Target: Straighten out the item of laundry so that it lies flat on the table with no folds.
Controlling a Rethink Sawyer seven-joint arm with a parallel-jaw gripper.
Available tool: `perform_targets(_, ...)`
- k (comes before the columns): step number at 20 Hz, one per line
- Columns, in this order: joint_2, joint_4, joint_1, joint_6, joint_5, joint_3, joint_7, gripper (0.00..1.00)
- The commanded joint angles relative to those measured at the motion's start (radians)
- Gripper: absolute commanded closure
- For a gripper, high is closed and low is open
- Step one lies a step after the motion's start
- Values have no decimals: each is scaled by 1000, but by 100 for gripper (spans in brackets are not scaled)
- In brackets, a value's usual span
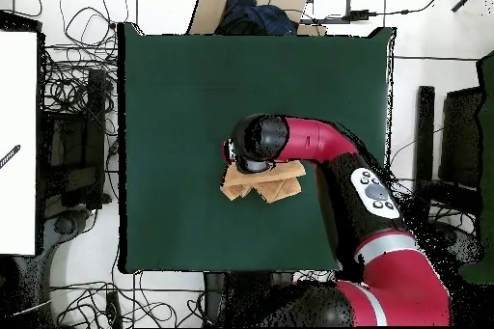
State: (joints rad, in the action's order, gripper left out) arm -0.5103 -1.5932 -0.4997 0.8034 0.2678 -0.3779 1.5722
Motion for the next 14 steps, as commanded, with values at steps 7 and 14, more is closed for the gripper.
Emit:
perform_targets(7, 78, 73, 35, -83, 74, -47, -40, 0)
perform_targets(14, 83, 66, 29, -103, 73, -51, -38, 0)
